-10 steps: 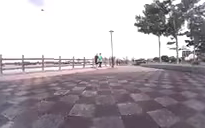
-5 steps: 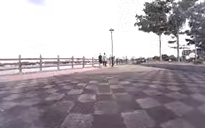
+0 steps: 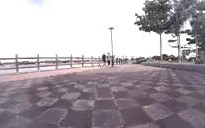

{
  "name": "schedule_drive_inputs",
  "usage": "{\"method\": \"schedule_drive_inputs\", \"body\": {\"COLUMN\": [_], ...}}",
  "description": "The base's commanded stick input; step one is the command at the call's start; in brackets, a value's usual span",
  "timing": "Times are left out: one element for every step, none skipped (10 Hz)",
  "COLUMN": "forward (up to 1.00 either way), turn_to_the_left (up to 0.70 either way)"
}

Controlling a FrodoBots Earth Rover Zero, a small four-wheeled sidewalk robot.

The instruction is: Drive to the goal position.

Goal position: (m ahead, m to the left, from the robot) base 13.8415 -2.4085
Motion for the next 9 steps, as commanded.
{"method": "schedule_drive_inputs", "body": {"forward": [0.7,0.7,0.7,0.7,0.7,0.7,0.7,0.7,0.7], "turn_to_the_left": [0.01,0.01,0.01,0.01,0.01,0.33,0.35,0.08,0.01]}}
